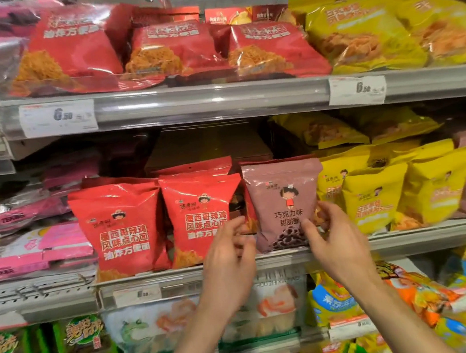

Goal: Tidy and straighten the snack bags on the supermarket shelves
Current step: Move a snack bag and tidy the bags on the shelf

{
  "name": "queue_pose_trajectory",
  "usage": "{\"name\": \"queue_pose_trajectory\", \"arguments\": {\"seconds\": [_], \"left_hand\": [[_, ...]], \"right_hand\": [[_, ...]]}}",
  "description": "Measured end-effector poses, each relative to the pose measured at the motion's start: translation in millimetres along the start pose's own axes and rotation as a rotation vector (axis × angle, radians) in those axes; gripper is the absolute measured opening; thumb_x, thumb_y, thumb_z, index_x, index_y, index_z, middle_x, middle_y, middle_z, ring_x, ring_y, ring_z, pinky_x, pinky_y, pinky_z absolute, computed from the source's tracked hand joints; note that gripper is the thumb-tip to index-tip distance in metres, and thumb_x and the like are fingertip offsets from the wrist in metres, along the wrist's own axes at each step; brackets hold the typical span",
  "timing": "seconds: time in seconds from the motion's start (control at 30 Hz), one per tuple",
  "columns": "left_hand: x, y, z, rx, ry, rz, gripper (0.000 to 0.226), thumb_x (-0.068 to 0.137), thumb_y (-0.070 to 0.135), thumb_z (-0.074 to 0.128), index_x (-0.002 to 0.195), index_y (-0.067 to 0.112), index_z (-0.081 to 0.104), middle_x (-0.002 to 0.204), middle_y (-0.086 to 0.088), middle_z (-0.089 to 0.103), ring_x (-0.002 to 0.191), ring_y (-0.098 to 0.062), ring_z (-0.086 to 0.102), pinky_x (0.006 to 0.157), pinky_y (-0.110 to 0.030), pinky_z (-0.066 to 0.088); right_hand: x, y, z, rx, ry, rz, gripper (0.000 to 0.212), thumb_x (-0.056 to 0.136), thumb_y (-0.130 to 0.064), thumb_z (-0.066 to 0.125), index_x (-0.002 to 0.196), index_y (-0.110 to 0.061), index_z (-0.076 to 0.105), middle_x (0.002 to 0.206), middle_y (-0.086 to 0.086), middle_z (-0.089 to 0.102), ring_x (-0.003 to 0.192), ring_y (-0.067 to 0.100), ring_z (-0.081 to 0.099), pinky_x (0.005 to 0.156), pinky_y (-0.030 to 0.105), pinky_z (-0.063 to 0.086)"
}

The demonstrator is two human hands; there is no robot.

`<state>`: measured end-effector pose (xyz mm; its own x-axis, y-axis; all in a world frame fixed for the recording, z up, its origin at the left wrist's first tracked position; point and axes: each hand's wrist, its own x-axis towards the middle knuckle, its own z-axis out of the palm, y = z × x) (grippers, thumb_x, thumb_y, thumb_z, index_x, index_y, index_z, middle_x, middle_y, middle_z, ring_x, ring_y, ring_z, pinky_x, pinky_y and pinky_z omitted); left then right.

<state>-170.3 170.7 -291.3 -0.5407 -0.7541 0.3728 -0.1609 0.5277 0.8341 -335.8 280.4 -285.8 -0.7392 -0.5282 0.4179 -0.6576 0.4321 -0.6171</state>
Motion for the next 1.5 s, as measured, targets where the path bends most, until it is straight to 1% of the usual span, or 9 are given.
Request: {"name": "queue_pose_trajectory", "arguments": {"seconds": [0.13,0.3,0.5,0.67,0.93,1.07,1.17,1.37,1.5], "left_hand": [[13,3,25,0.010,-0.078,-0.122,0.060,0.100,0.034,0.052,0.156,0.019,0.035,0.150,0.007,0.046,0.135,-0.011,0.049,0.115,-0.042,0.043],[23,-22,41,-0.048,-0.139,-0.197,0.069,0.086,0.058,0.042,0.152,0.043,0.028,0.151,0.012,0.051,0.138,-0.009,0.049,0.116,-0.045,0.041],[16,26,19,-0.164,-0.105,-0.136,0.048,0.106,0.013,0.047,0.151,0.029,0.039,0.125,0.025,0.059,0.112,0.019,0.056,0.096,-0.006,0.045],[12,35,-5,-0.246,-0.086,-0.084,0.043,0.104,0.019,0.052,0.146,0.028,0.050,0.127,0.014,0.067,0.118,0.001,0.061,0.102,-0.026,0.052],[-8,22,-23,-0.325,-0.162,-0.067,0.022,0.099,0.024,0.062,0.118,0.032,0.067,0.110,0.015,0.074,0.107,-0.003,0.068,0.096,-0.029,0.053],[-23,14,-15,-0.367,-0.142,-0.107,0.034,0.082,0.053,0.068,0.106,0.029,0.069,0.098,0.004,0.076,0.096,-0.014,0.072,0.092,-0.044,0.057],[-38,8,3,-0.395,-0.115,-0.145,0.018,0.091,0.034,0.073,0.101,0.019,0.069,0.091,-0.004,0.073,0.090,-0.023,0.070,0.089,-0.045,0.057],[-71,19,51,-0.449,-0.103,-0.270,0.004,0.096,0.012,0.066,0.100,0.012,0.068,0.085,0.002,0.075,0.080,-0.008,0.069,0.069,-0.013,0.051],[-88,37,102,-0.435,-0.064,-0.288,0.006,0.094,0.007,0.067,0.097,0.012,0.069,0.081,-0.002,0.074,0.084,-0.020,0.070,0.082,-0.032,0.055]], "right_hand": [[10,7,4,0.146,-0.089,0.021,0.047,0.098,-0.038,0.064,0.139,-0.018,0.055,0.123,0.003,0.072,0.116,0.025,0.067,0.095,0.037,0.053],[15,17,7,0.296,-0.137,0.033,0.056,0.089,-0.056,0.065,0.134,-0.025,0.053,0.120,-0.008,0.071,0.112,0.015,0.069,0.098,0.047,0.056],[21,9,-5,0.386,-0.184,-0.036,0.052,0.087,-0.060,0.066,0.127,-0.033,0.048,0.122,-0.015,0.066,0.114,0.003,0.064,0.099,0.039,0.055],[16,-6,-26,0.578,-0.257,-0.034,0.059,0.084,-0.053,0.074,0.133,-0.028,0.051,0.126,-0.011,0.067,0.114,0.000,0.065,0.096,0.028,0.057],[-23,-2,-61,0.695,-0.256,0.100,0.053,0.076,-0.044,0.075,0.124,-0.024,0.062,0.117,-0.008,0.074,0.111,0.006,0.069,0.085,0.026,0.059],[-57,23,-72,0.697,-0.190,0.206,0.046,0.078,-0.040,0.075,0.119,-0.022,0.065,0.111,-0.006,0.076,0.107,0.010,0.072,0.085,0.027,0.058],[-77,48,-83,0.680,-0.136,0.263,0.051,0.074,-0.043,0.077,0.120,-0.023,0.066,0.112,-0.007,0.077,0.107,0.009,0.071,0.092,0.032,0.054],[-97,108,-119,0.716,-0.072,0.330,0.042,0.077,-0.030,0.075,0.117,-0.019,0.067,0.108,-0.008,0.078,0.102,0.006,0.072,0.077,0.014,0.055],[-97,160,-154,0.682,-0.041,0.344,0.040,0.081,-0.030,0.074,0.117,-0.015,0.067,0.107,-0.006,0.078,0.102,0.009,0.072,0.079,0.018,0.056]]}}
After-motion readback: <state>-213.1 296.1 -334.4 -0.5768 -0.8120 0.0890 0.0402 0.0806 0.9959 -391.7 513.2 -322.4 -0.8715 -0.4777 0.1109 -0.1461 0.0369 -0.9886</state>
